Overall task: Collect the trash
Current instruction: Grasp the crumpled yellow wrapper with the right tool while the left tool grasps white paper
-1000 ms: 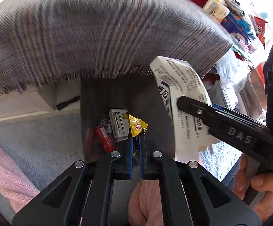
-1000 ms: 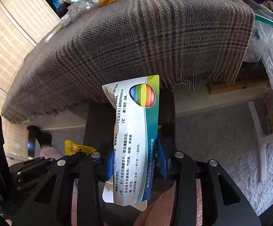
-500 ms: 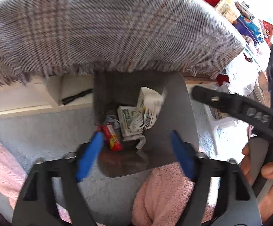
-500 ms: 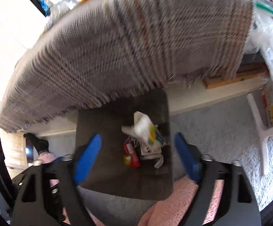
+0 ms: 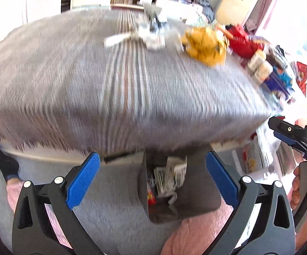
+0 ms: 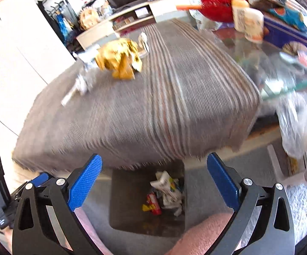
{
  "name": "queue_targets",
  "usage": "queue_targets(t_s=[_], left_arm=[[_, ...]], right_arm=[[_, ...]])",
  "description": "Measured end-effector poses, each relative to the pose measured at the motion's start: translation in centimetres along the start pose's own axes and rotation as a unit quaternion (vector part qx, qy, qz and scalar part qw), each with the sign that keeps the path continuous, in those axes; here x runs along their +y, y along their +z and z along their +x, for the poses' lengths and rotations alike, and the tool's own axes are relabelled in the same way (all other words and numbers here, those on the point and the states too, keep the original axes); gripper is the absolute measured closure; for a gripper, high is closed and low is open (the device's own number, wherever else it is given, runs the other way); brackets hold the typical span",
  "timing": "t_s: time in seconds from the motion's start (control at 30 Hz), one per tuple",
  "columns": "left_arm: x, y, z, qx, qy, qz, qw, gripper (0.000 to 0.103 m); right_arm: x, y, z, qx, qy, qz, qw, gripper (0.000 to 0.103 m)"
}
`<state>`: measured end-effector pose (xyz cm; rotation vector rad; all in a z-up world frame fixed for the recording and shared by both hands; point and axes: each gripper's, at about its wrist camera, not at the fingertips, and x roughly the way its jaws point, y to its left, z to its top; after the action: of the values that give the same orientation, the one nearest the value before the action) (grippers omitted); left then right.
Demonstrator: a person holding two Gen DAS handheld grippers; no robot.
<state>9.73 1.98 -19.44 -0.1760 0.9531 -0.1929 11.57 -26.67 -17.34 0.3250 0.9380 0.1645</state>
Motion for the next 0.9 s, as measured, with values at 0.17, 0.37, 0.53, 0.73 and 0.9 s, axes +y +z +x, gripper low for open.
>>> queue_targets(t_s=[0.17,0.37,0.53,0.73,0.9], left_arm=[[0.0,4.1,0.3,-0.018,0.012,0.000,0.9998,0.009],[0.4,8.9,1.9,-0.030,0.021,0.009,0.9993,0.009],[1.1,12.6,3.7,-0.040,0.010,0.008,0.9991,0.027],[1.1,15.9,7.1,-0.032,-0.002,0.027,0.9991,0.054],[0.5,17.2,9.3,-0.019,0.001,0.048,0.9987,0.071]], right_arm=[[1.5,4.6,0.5,-0.027,0.001,-0.011,1.000,0.003],[3.5,10.5,3.5,-0.030,0.005,0.001,1.000,0.003],[5.2,14.0,6.1,-0.030,0.001,0.000,1.000,0.003],[5.7,15.9,9.5,-0.015,-0.008,0.012,1.000,0.003],[6.3,16.7,11.5,-0.009,-0.003,0.017,1.000,0.003]])
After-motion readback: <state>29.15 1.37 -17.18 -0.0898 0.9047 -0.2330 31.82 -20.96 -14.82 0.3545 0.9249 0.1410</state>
